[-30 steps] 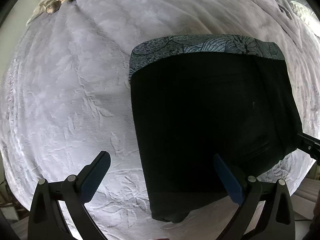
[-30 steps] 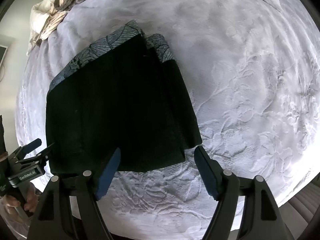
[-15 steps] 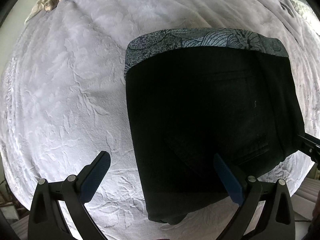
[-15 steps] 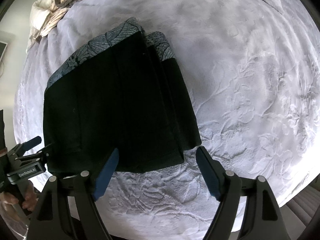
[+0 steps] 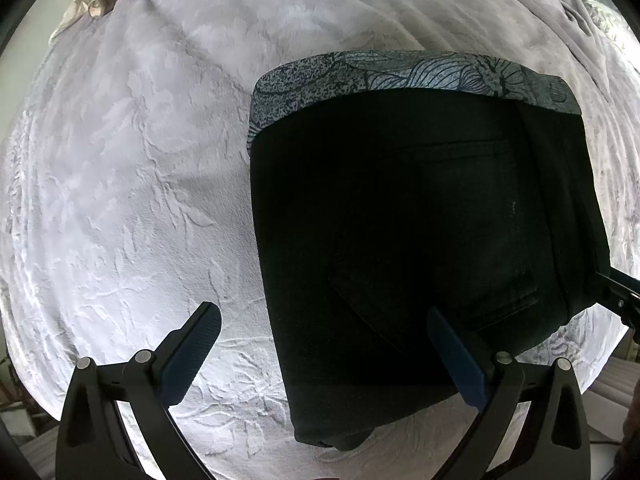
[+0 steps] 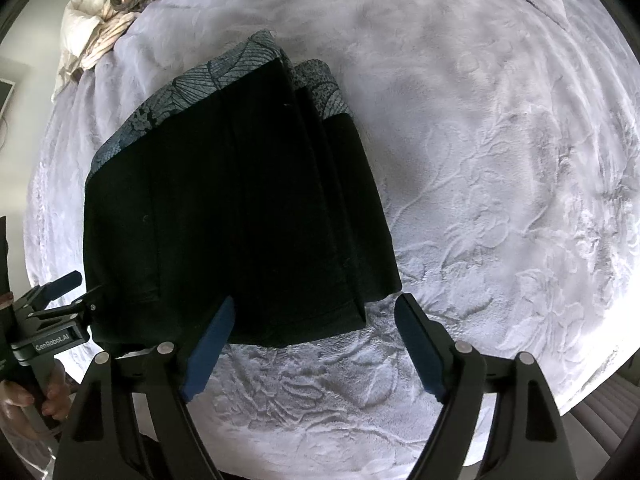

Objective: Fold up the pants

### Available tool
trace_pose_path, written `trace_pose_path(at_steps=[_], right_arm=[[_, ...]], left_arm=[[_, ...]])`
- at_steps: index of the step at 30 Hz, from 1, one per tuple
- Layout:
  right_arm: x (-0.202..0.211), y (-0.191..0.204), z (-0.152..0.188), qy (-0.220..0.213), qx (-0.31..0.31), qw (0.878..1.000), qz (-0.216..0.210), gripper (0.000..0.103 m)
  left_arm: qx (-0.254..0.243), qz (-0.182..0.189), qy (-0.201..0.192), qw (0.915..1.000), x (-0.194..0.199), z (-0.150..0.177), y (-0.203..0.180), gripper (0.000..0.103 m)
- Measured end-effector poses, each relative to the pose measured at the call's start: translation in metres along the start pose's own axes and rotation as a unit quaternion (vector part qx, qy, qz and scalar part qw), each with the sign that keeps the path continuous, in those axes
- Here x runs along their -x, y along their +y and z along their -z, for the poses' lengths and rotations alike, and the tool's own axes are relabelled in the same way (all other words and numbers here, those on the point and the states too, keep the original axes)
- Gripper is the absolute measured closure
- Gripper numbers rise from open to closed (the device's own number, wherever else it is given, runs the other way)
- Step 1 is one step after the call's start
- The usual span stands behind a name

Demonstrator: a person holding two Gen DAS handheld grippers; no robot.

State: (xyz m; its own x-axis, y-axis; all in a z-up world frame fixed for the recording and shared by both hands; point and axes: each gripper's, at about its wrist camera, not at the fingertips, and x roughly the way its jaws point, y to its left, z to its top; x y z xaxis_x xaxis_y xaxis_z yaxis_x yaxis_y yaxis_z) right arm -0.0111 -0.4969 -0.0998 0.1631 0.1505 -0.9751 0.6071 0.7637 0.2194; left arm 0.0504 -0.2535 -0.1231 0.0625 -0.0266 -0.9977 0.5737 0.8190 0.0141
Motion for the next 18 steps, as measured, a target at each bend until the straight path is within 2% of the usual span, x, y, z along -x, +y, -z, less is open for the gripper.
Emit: trace_pose_path(at_steps=[10, 18], right_arm=[[-0.003, -0.003, -0.003, 0.005, 0.006, 1.0, -0.005, 0.016], [0.007, -0.007, -0.017, 0.004, 0.033, 0.999, -0.01, 0.016]], left_arm=[[0.001, 0.002, 0.0, 1.0, -0.004, 0.002, -0.001, 0.0], [0.005, 0.015, 0.0, 0.9999, -0.009, 0.005, 0.002, 0.0]])
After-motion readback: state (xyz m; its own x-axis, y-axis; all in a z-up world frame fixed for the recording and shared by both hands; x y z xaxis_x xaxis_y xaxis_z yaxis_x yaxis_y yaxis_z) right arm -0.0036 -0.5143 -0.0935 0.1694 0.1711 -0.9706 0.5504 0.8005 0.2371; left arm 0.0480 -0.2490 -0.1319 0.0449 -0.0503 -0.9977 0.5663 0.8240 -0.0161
